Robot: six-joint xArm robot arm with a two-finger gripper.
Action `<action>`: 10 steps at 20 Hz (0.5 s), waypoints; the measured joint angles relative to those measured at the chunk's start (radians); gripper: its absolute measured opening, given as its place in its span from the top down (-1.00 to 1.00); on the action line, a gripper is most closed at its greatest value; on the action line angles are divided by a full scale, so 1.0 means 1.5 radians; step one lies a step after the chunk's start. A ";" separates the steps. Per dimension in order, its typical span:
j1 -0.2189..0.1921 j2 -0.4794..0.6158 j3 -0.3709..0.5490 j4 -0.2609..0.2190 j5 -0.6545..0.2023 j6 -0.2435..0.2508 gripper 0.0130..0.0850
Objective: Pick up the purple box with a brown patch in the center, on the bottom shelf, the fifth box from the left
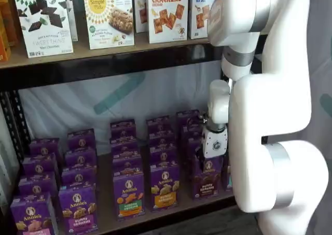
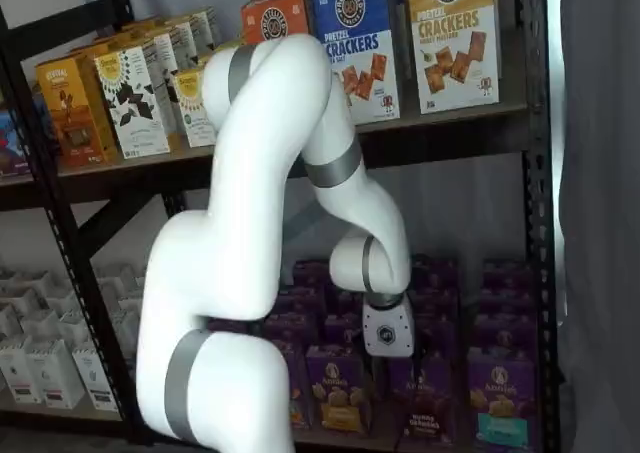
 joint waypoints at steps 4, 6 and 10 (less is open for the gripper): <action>-0.005 0.021 -0.034 0.004 0.014 -0.008 -1.00; -0.007 0.031 -0.049 0.012 0.018 -0.019 -1.00; -0.013 0.052 -0.081 0.032 0.030 -0.042 -1.00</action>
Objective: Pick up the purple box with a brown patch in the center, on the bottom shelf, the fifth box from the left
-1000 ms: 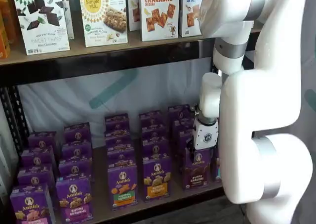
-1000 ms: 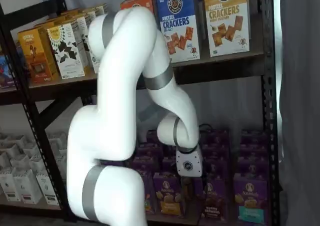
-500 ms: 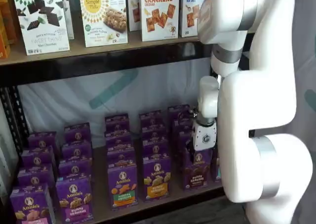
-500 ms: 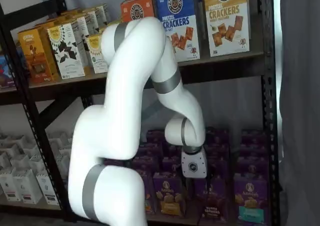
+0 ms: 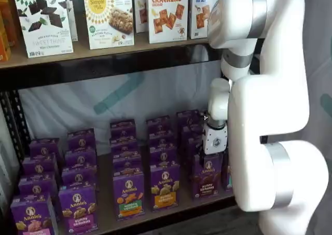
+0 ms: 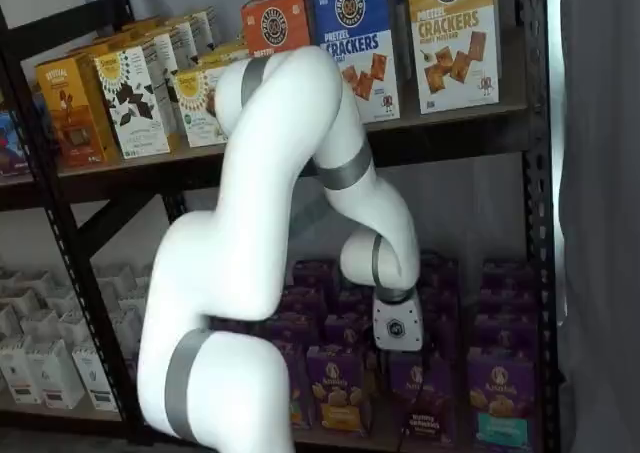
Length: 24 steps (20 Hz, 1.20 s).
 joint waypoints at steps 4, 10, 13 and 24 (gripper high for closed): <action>-0.003 0.024 -0.040 0.015 0.016 -0.017 -1.00; -0.002 0.052 -0.094 0.030 0.037 -0.030 -1.00; -0.001 0.069 -0.126 0.031 0.051 -0.028 -1.00; -0.007 0.118 -0.215 0.001 0.088 -0.004 -1.00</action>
